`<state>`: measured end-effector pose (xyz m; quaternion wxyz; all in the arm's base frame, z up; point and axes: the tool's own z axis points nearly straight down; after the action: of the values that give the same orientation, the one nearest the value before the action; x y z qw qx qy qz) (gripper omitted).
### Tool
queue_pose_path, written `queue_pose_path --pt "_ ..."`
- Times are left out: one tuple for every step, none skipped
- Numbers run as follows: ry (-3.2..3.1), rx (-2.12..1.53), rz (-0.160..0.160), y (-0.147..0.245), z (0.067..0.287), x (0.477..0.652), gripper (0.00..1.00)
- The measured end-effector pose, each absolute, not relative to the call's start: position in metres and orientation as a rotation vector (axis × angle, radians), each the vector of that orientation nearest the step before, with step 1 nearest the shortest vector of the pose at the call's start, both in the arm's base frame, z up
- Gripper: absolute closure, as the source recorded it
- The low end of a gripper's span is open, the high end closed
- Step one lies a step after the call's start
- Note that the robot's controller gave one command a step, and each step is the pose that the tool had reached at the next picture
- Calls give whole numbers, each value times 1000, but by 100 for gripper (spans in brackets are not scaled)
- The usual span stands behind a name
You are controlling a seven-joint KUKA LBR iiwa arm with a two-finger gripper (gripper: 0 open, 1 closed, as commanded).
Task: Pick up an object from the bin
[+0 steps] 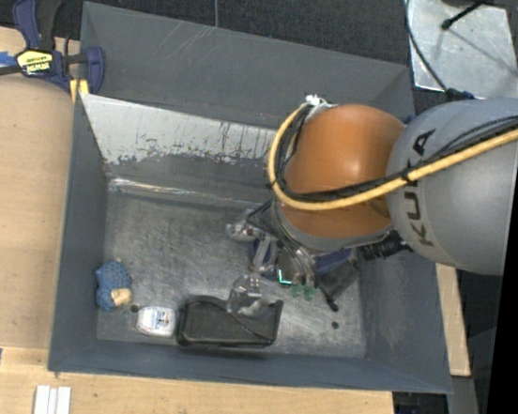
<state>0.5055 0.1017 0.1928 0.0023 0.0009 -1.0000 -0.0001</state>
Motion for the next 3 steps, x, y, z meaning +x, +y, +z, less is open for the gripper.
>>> queue_pose_path --pt "-3123 357 -2 83 114 485 0" --pt "-3131 279 1 86 109 487 0" --pt "-3095 278 6 86 108 480 100"
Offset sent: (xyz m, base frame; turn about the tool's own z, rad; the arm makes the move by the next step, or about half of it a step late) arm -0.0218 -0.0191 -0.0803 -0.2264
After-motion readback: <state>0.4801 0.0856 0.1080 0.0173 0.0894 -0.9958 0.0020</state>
